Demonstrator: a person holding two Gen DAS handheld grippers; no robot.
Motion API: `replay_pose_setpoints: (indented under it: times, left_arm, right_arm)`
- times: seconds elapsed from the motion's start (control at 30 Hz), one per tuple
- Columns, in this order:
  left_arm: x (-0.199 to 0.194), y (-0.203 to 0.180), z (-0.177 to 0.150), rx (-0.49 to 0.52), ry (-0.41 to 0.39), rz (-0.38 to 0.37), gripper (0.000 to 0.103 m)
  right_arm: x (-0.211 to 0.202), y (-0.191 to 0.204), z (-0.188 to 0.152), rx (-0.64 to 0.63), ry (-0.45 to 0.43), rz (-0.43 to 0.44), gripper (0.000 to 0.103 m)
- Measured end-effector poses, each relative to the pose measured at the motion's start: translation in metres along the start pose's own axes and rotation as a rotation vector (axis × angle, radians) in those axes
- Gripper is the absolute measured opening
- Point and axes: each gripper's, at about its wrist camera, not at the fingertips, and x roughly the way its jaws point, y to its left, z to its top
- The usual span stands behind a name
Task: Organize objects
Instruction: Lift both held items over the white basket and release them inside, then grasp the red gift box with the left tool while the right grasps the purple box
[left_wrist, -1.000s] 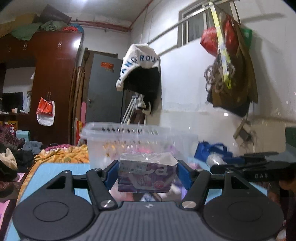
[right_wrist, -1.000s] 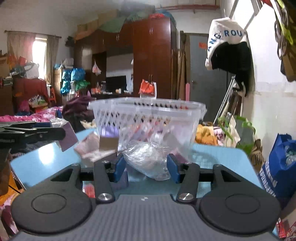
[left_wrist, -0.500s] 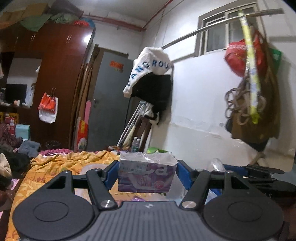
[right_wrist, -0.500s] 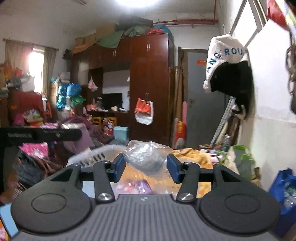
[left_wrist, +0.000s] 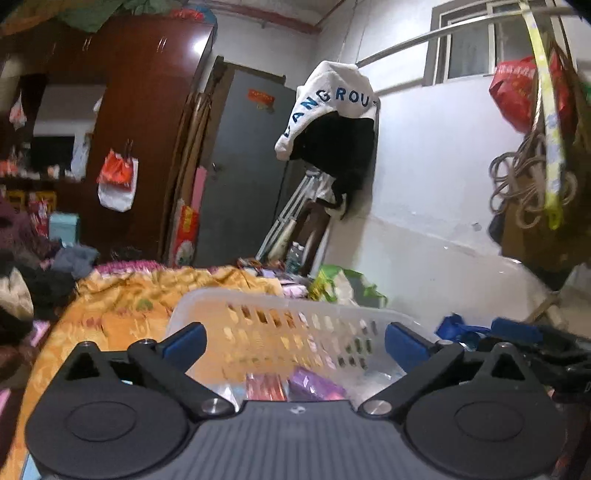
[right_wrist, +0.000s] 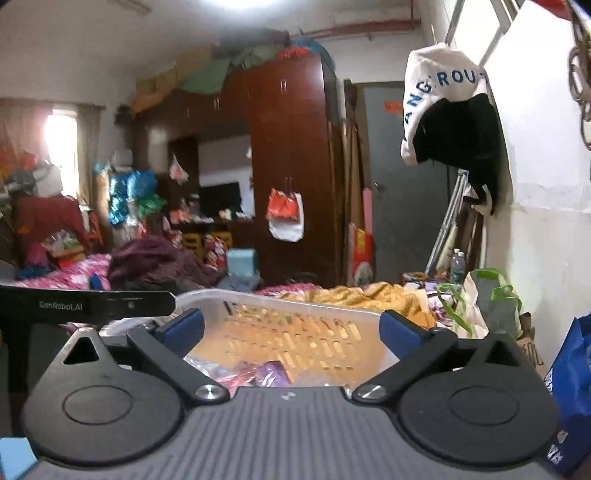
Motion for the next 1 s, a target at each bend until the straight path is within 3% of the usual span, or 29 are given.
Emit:
replay_pose_setpoints:
  times: [0.1, 0.23, 0.37, 0.53, 0.63, 0.73, 0.77, 0.8, 0.93, 1.0]
  left_arm:
    - [-0.038, -0.002, -0.029, 0.008, 0.009, -0.021, 0.103]
    - [-0.087, -0.023, -0.097, 0.082, 0.015, 0.009, 0.103]
    - [-0.115, -0.052, -0.130, 0.153, 0.036, -0.107, 0.102]
    - [-0.118, -0.095, -0.157, 0.269, 0.092, -0.184, 0.102]
    - [-0.107, -0.105, -0.167, 0.295, 0.128, -0.169, 0.093]
    - [-0.101, -0.100, -0.170, 0.277, 0.173, -0.176, 0.070]
    - [-0.101, -0.097, -0.169, 0.283, 0.172, -0.160, 0.058]
    - [-0.100, -0.095, -0.167, 0.285, 0.170, -0.149, 0.053]
    - [-0.107, -0.083, -0.165, 0.285, 0.152, -0.156, 0.047]
    - [-0.109, -0.078, -0.165, 0.294, 0.143, -0.154, 0.047]
  right_arm:
    - [-0.018, -0.004, -0.008, 0.008, 0.035, -0.008, 0.103]
    - [-0.036, -0.007, -0.044, -0.043, 0.094, -0.046, 0.103]
    - [-0.045, -0.017, -0.070, 0.035, 0.157, -0.039, 0.103]
    - [-0.045, -0.016, -0.079, 0.005, 0.161, -0.076, 0.103]
    - [-0.041, -0.012, -0.079, -0.022, 0.165, -0.096, 0.103]
    - [-0.032, -0.011, -0.082, -0.047, 0.202, -0.076, 0.100]
    - [-0.027, -0.011, -0.084, -0.057, 0.221, -0.072, 0.099]
    - [-0.022, -0.010, -0.085, -0.068, 0.240, -0.071, 0.097]
    - [-0.004, -0.012, -0.084, -0.081, 0.309, -0.082, 0.084]
    - [-0.002, -0.011, -0.083, -0.108, 0.298, -0.091, 0.084]
